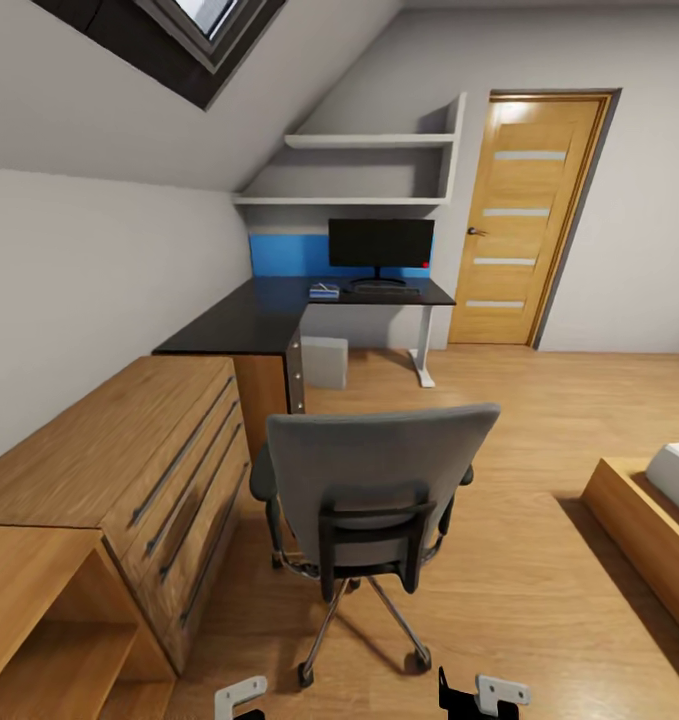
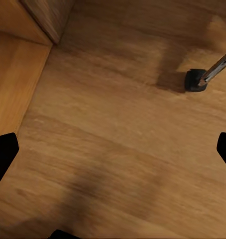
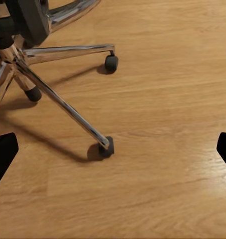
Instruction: In the bedroom, organize the workspace by keeping the computer under the desk, ensuring the monitor is on the desk, placing the keyboard on the desk next to the monitor, placing the mouse on the desk next to the keyboard, moving the folder from the swivel chair onto the desk next to the mouse, stacking the notebook on top of the folder with the pen on top of the notebook, and positioning the swivel chair next to the desk.
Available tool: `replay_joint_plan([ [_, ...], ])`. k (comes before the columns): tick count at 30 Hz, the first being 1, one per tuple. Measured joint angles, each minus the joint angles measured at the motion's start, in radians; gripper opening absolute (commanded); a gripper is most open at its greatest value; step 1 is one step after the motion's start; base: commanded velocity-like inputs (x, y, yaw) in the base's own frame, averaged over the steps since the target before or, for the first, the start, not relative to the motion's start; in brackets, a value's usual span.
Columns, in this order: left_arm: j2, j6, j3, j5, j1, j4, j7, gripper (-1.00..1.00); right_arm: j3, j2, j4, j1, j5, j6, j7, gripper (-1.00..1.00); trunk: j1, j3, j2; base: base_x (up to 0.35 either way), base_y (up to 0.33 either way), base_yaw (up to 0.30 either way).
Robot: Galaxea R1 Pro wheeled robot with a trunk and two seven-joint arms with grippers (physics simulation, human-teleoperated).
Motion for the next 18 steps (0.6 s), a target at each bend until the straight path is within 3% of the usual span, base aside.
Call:
replay_joint_plan([
  [14, 0.0, -0.006, 0.0, 0.0, 0.0, 0.0, 0.001, 1.0, 0.0, -0.002, 0.0, 0.0, 0.0, -0.001, 0.0, 1.0, 0.054, -0.044, -0.098, -0.004, 0.0, 0.017],
  [18, -0.001, -0.006, 0.0, 0.0, 0.0, 0.0, 0.001, 1.0, 0.001, -0.003, 0.0, 0.0, 0.0, -0.001, 0.0, 1.0, 0.069, -0.056, -0.126, -0.178, 0.0, 0.0],
])
